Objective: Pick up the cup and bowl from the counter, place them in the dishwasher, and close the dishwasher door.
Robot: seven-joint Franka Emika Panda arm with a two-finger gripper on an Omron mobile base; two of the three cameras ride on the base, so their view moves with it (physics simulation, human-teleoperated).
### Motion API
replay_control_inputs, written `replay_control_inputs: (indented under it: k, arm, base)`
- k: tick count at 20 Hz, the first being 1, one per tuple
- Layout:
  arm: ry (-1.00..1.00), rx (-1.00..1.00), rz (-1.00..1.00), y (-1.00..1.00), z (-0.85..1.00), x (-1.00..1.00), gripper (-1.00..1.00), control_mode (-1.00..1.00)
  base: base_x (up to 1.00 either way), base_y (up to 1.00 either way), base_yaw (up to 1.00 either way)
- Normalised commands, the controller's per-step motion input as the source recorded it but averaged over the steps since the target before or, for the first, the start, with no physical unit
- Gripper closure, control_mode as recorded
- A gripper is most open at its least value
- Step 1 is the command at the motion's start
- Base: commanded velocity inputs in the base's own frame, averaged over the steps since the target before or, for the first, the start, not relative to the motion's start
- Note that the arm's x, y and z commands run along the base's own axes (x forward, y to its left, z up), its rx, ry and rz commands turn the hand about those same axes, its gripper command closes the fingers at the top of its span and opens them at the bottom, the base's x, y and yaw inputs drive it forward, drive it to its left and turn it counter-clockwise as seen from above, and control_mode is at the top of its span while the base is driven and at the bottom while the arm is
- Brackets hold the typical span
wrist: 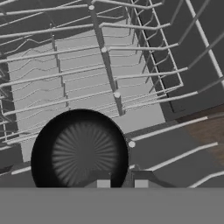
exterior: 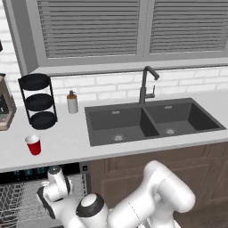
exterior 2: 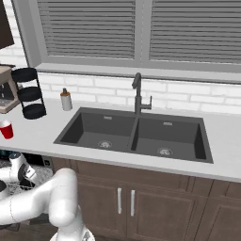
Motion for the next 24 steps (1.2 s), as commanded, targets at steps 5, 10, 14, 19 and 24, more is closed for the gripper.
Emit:
replay_control_inputs:
  k: [5, 10, 14, 19, 24]
  arm:
    - [0.05, -0.01, 0.00, 0.00, -0.33, -0.17, 1.00, -1.00]
    - [0.00, 0.00, 0.00, 0.00, 0.00, -0.21, -1.00, -1.00]
    - [-0.05, 0.00, 0.00, -0.02, 0.07, -0.52, -1.00, -1.00]
    - [-0.19, 0.00, 0.00, -0.10, 0.48, -0.89, -1.00, -1.00]
    - [-0.08, 0.00, 0.00, -0.14, 0.89, -0.56, -1.00, -1.00]
  base:
    - [0.00, 0.00, 0.00]
    - [0.00, 0.00, 0.00]
    - [0.00, 0.00, 0.00]
    - [0.00, 0.00, 0.00]
    - [0.00, 0.00, 0.00]
